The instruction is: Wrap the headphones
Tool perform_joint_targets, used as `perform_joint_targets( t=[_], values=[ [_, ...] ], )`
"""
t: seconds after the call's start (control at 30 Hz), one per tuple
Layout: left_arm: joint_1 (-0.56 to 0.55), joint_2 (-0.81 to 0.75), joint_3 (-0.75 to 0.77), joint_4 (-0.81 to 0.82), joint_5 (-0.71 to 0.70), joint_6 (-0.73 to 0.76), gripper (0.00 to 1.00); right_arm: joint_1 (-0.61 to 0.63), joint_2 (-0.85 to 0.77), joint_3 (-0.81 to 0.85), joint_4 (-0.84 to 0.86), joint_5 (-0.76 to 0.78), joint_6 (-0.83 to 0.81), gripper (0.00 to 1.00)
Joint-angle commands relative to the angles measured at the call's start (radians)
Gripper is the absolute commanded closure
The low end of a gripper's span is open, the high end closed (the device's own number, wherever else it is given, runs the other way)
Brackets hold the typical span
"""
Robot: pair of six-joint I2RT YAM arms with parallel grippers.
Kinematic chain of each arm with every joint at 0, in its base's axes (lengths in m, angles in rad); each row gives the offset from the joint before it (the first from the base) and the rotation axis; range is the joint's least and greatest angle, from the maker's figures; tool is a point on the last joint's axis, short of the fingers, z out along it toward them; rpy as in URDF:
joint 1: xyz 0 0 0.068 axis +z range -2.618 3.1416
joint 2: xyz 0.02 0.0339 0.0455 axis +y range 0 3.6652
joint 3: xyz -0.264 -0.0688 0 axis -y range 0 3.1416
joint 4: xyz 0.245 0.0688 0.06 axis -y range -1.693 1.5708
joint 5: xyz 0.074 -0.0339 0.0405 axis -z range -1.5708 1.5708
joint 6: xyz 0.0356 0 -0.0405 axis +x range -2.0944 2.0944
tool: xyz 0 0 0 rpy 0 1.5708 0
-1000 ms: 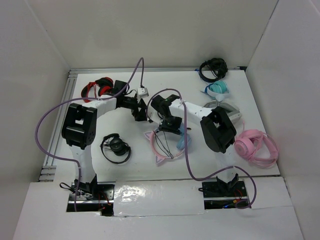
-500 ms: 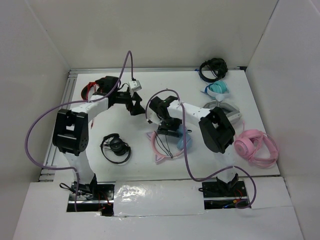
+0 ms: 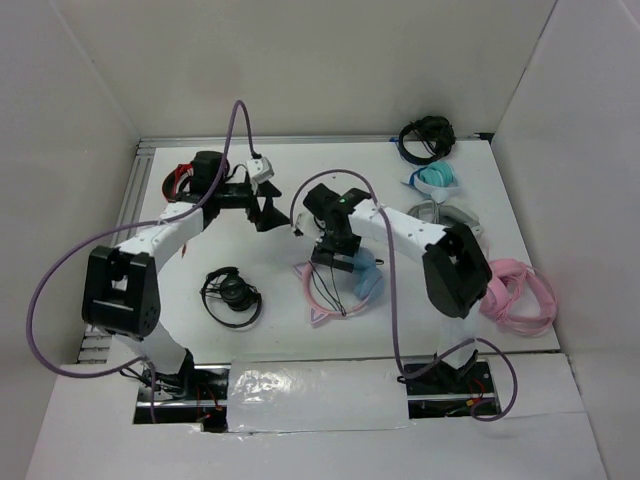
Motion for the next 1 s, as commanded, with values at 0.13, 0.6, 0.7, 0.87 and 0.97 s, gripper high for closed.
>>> perform_joint_targets(
  t=[0.13,0.6,0.7,0.87,0.97],
  values=[
    [-0.008,-0.267,-0.003,0.130,-0.107,-0.278,0.01,0.013,-0.312,-0.078,0.205,-0.110,-0.008,0.00],
    [-0.030,-0.877,-0.388,-0.160,-0.529,-0.915,0.01,-0.249,-0.876,-0.572,0.811,0.134,0.970,0.00],
    [-0.033,-0.986,-0.427,-0.244,-0.606,-0.987,0.01,-0.313,-1.011,-0.691,0.818,0.185,1.122,0.00],
    [-0.035,-1.121,-0.473,-0.296,-0.716,-0.988,0.01,-0.350,-1.289,-0.825,0.758,0.398,1.320,0.00],
    [-0.038,-1.146,-0.479,-0.292,-0.712,-0.988,0.01,-0.352,-1.372,-0.822,0.680,0.481,1.363,0.00]
  ],
)
